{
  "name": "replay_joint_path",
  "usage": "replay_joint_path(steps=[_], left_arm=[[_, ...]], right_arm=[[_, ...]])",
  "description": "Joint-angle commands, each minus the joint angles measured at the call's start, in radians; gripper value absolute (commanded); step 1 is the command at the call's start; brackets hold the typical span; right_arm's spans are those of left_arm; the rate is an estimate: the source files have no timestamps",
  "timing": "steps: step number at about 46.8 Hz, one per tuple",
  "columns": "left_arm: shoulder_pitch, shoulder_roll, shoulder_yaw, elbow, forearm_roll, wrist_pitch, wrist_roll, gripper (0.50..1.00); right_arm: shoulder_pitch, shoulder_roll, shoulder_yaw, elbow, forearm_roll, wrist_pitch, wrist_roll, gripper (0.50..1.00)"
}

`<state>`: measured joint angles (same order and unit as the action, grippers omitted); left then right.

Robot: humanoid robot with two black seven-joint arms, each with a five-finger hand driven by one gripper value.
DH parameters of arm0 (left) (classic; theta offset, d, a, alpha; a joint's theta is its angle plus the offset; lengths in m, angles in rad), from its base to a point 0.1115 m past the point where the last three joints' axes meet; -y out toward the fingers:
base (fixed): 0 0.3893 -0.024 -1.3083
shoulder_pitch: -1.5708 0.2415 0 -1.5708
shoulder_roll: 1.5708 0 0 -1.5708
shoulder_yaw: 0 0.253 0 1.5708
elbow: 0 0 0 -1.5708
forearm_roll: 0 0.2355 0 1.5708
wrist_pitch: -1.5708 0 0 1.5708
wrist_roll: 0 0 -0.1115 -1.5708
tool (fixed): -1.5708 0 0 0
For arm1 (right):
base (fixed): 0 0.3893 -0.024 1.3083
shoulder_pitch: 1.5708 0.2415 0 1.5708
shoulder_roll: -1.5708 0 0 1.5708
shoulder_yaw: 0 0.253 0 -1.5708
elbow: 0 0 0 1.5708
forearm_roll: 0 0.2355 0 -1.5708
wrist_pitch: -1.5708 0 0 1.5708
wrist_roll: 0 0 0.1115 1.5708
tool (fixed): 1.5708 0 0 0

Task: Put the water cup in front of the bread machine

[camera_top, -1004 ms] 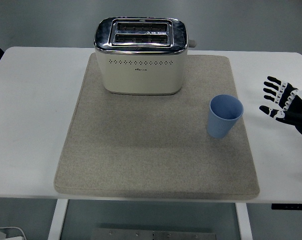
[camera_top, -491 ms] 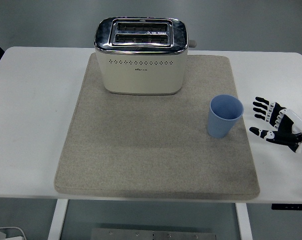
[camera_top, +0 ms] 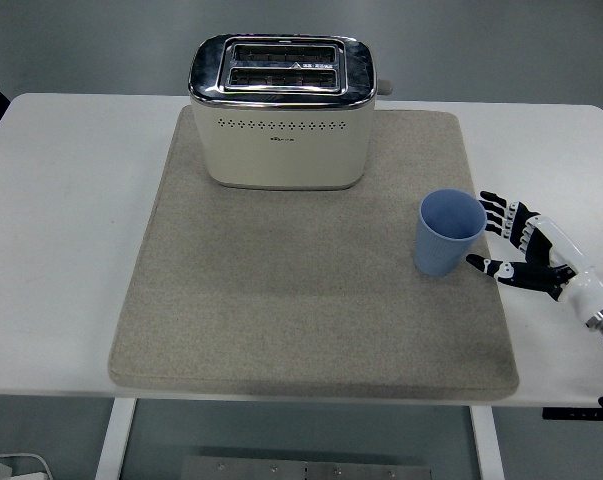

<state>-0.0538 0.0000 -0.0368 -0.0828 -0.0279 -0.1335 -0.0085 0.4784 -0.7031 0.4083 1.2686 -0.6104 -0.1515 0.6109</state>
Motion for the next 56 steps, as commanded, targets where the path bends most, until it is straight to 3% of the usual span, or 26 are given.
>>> replay_joint_path(steps=[1,38,56], left_arm=[[0.000,0.000,0.000,0.000,0.000,0.000,0.001,1.000],[0.000,0.000,0.000,0.000,0.000,0.000,-0.001,1.000],[0.000,0.000,0.000,0.000,0.000,0.000,0.001,1.000]], right_arm=[[0.002,0.011,0.000,0.000,0.000,-0.002,0.000,0.917],[0.023,0.070,-0.002,-0.009,-0.026,-0.039,0.000,0.917],[0.025,0.071,-0.002,-0.002,-0.026,-0.025,0.000,0.917]])
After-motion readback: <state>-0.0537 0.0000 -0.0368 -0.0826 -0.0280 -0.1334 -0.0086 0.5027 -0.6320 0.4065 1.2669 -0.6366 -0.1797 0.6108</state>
